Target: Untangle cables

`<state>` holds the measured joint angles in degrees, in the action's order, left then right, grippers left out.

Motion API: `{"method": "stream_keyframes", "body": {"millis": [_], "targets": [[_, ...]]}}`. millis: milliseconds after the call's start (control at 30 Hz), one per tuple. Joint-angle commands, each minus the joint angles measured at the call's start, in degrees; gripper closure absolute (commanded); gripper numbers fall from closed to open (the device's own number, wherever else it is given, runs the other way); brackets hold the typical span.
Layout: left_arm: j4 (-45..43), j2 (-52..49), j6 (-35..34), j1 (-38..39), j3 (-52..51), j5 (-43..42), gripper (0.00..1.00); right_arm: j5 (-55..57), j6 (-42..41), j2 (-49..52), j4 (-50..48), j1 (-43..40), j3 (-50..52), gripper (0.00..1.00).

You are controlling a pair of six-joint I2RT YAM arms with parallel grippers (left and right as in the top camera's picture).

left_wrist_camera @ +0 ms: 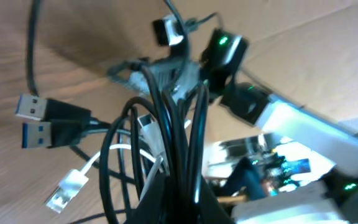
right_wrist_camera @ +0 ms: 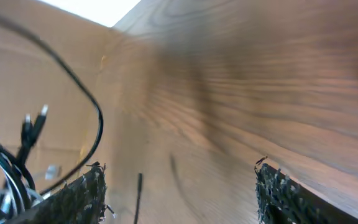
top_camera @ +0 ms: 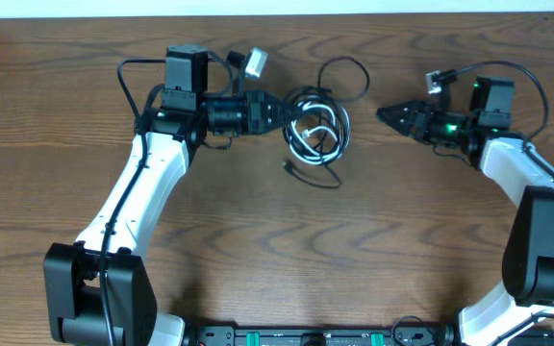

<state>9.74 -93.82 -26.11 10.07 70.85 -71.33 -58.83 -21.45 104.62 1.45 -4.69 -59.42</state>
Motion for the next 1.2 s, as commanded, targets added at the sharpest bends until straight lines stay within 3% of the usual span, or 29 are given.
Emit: {"method": "stream_keyframes", "body": {"millis": [0, 100, 233, 433, 533, 700, 900, 1167], "targets": [[-6.10, -0.15, -16.92, 0.02, 0.52, -7.72, 0.92, -5.38, -3.08, -0.02, -3.04, 2.08, -0.37, 0.25], [-14.19, -0.15, -27.93, 0.02, 0.52, -9.11, 0.93, -6.80, -10.34, -0.02, -9.01, 3.21, -0.37, 0.25], [-24.28, -0.15, -37.62, 0.02, 0.52, -10.56, 0.93, -9.29, -18.93, -0.02, -19.96, 3.91, -0.37, 0.25], [-36.00, -0.15, -48.65, 0.02, 0.52, -10.49, 0.93, -9.70, -30.51, -0.02, -32.33, 4.04, -0.37, 0.25], [-39.87, -0.15, -51.65, 0.02, 0.52, -9.86, 0.93, -9.70, -33.22, -0.02, -34.05, 4.04, -0.37, 0.25], [-45.00, -0.15, -50.40, 0.04, 0.52, -9.14, 0.93, -9.77, -37.27, -0.02, -34.51, 4.96, -0.37, 0.24], [-45.20, -0.15, -44.94, 2.54, 0.50, -9.29, 0.93, -9.94, -37.90, -0.02, -35.63, 8.50, -0.37, 0.23], [-45.18, -0.15, -42.97, 5.05, 0.50, -11.10, 0.93, -12.70, -38.32, -0.02, -38.93, 10.99, -0.37, 0.23]]}}
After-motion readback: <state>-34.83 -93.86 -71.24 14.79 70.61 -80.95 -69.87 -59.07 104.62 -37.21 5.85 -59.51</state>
